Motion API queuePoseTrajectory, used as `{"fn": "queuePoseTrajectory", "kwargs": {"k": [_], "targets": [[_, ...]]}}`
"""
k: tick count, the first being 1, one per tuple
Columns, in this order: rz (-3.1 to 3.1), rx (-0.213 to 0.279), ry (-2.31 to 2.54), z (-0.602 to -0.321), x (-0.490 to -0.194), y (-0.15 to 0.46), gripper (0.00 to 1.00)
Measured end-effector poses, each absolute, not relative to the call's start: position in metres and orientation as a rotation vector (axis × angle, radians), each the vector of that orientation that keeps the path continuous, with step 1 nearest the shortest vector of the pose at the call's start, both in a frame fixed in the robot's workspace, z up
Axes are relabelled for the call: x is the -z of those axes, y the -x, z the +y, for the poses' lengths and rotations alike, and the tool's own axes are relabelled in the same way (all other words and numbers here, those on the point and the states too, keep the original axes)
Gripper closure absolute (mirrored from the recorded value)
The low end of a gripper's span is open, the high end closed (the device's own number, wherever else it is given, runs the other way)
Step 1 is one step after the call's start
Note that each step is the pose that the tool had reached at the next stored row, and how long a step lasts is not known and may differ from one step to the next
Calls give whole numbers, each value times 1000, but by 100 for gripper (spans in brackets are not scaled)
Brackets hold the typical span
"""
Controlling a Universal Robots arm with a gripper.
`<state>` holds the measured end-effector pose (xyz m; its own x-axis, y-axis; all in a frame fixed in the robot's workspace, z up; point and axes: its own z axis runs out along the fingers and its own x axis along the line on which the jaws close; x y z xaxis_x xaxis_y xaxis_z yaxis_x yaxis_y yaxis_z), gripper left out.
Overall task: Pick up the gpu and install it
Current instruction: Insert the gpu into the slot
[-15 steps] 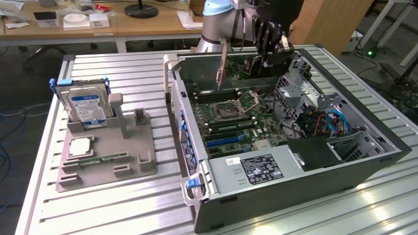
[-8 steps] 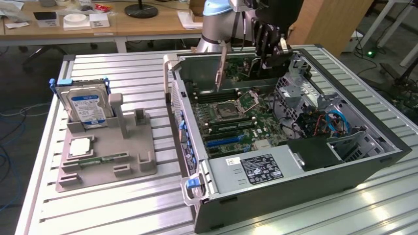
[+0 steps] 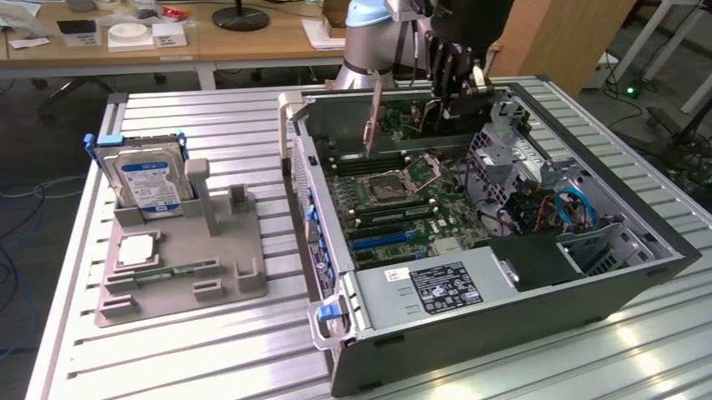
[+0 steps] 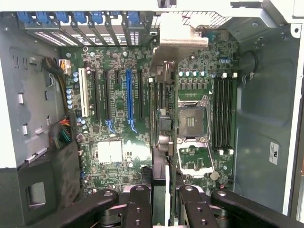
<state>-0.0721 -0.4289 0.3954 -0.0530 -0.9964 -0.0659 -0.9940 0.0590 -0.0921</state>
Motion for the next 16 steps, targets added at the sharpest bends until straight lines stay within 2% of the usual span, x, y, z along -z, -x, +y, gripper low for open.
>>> {"fn": "queuePoseTrajectory", "kwargs": {"k": [16], "targets": [[2215, 35, 2069, -433, -394, 72, 73]]}}
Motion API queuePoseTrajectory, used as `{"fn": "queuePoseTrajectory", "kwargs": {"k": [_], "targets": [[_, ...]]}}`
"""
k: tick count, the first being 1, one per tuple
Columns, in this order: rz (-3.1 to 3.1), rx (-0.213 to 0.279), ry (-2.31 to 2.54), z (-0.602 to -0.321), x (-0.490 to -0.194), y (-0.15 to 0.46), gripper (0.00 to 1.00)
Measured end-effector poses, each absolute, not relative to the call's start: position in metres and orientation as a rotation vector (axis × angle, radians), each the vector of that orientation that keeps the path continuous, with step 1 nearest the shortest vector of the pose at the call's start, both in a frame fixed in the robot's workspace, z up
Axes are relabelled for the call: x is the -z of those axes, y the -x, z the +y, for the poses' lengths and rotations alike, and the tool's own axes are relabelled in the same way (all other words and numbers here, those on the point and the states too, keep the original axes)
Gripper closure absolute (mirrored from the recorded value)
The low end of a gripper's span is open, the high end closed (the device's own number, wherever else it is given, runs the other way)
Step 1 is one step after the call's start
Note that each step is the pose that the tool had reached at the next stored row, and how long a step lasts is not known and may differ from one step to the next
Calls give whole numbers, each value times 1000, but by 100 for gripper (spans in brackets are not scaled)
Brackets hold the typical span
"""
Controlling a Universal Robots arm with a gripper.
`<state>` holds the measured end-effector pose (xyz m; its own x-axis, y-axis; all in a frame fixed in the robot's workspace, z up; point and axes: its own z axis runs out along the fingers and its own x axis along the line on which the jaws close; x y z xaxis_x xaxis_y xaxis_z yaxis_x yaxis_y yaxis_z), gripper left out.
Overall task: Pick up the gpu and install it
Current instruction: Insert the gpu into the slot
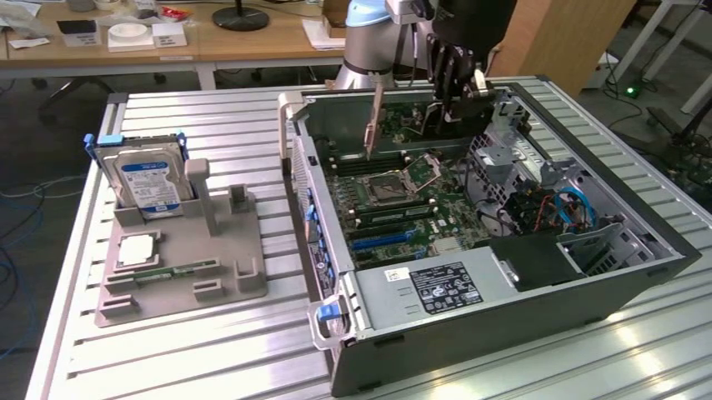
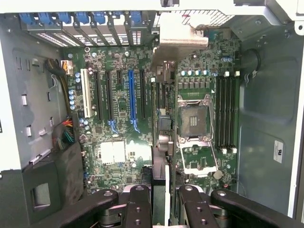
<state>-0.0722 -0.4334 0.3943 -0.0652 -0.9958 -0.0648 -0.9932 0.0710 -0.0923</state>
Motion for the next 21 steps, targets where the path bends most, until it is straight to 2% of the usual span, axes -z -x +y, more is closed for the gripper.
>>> {"fn": "queuePoseTrajectory", "kwargs": {"k": [21], "targets": [[2239, 37, 2043, -444, -392, 72, 73]]}}
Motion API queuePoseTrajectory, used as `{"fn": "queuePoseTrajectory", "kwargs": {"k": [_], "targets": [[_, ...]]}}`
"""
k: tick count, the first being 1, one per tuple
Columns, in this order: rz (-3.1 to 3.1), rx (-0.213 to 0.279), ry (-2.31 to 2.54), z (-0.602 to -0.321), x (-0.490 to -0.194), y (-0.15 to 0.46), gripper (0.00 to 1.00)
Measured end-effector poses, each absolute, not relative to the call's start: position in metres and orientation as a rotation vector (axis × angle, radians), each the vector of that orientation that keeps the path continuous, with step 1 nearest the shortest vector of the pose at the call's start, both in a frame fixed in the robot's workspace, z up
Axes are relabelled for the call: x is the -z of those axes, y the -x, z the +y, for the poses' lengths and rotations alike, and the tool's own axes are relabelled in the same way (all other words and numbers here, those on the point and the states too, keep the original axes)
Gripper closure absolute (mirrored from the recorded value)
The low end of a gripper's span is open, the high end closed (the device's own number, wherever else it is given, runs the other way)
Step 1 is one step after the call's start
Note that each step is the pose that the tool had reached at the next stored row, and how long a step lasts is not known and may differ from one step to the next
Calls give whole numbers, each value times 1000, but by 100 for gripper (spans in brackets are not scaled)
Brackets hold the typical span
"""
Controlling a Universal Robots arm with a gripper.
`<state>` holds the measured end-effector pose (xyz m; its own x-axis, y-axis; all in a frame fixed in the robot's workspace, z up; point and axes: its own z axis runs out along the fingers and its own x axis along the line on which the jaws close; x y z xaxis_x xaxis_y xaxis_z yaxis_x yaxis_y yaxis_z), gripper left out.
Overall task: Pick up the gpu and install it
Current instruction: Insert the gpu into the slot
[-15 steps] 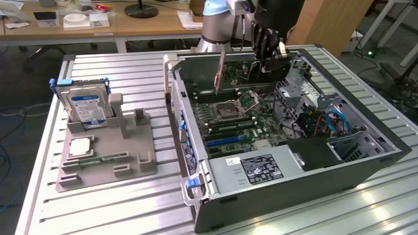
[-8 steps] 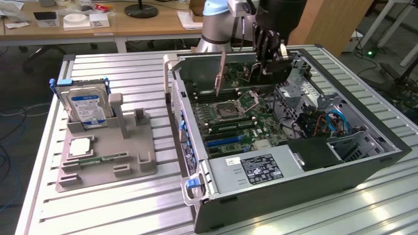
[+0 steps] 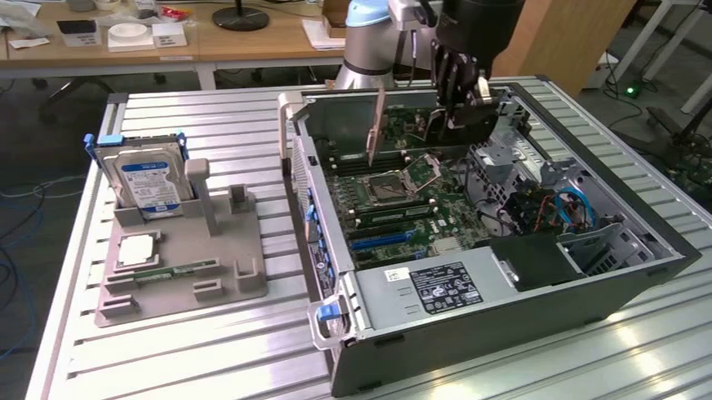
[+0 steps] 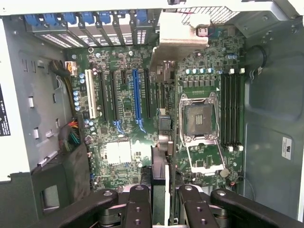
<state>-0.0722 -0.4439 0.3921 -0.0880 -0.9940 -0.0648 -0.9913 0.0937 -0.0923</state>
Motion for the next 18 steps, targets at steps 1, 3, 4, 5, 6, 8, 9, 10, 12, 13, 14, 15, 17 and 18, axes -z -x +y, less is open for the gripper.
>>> {"fn": "queuePoseTrajectory", "kwargs": {"k": [1, 3, 4, 5, 6, 8, 9, 10, 12, 13, 14, 15, 17, 18], "targets": [[2239, 37, 2043, -444, -392, 72, 73], [2239, 36, 2044, -445, -391, 72, 73], [2240, 36, 2044, -445, -391, 73, 73], [2240, 36, 2044, -445, -390, 73, 73], [2240, 36, 2044, -445, -390, 73, 73], [2240, 35, 2044, -445, -389, 74, 73], [2240, 35, 2044, -445, -389, 74, 73], [2240, 35, 2044, -445, -389, 74, 73], [2240, 35, 2044, -445, -388, 75, 73], [2240, 35, 2044, -445, -387, 75, 73], [2240, 35, 2044, -445, -387, 75, 73], [2240, 35, 2044, -445, -387, 75, 73], [2240, 35, 2044, -445, -386, 75, 73], [2240, 35, 2044, -445, -385, 75, 73]]}}
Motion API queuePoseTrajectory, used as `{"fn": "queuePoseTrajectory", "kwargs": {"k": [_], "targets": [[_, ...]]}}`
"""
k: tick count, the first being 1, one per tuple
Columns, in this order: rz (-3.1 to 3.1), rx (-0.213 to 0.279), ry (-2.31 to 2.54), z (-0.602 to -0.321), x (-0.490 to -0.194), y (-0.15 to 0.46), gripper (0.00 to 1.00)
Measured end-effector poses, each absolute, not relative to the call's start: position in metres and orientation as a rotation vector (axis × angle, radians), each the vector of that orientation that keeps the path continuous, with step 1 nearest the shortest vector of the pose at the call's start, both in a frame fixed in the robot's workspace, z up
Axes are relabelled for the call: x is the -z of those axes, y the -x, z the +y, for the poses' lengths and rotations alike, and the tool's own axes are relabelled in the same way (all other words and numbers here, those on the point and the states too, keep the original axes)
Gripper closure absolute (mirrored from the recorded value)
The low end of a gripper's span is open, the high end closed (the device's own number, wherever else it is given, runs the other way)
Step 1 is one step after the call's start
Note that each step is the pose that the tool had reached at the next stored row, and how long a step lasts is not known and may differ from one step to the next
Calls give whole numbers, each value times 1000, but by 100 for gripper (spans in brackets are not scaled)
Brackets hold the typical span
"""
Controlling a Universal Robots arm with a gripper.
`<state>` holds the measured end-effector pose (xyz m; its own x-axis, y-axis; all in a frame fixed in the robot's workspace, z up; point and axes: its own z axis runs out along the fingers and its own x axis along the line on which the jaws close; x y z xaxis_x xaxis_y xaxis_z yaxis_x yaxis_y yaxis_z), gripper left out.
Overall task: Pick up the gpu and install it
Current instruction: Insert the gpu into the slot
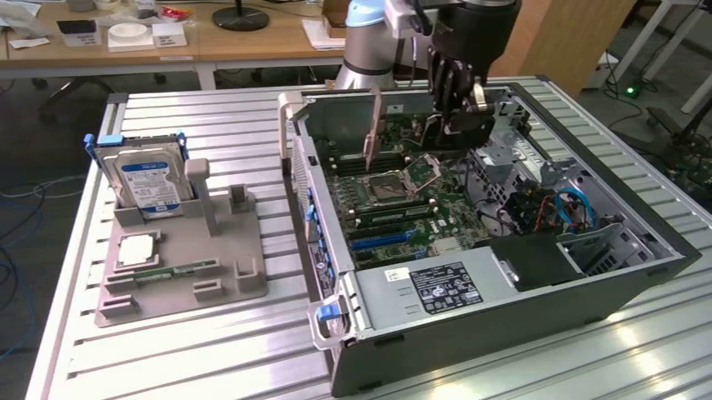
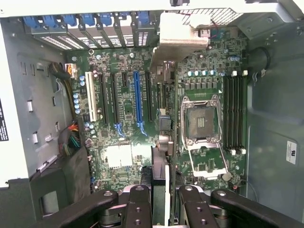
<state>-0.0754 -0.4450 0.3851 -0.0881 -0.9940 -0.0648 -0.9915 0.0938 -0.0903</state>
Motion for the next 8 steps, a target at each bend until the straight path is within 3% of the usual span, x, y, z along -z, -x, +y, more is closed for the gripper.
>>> {"fn": "queuePoseTrajectory", "kwargs": {"k": [8], "targets": [[2240, 35, 2044, -446, -381, 75, 73]]}}
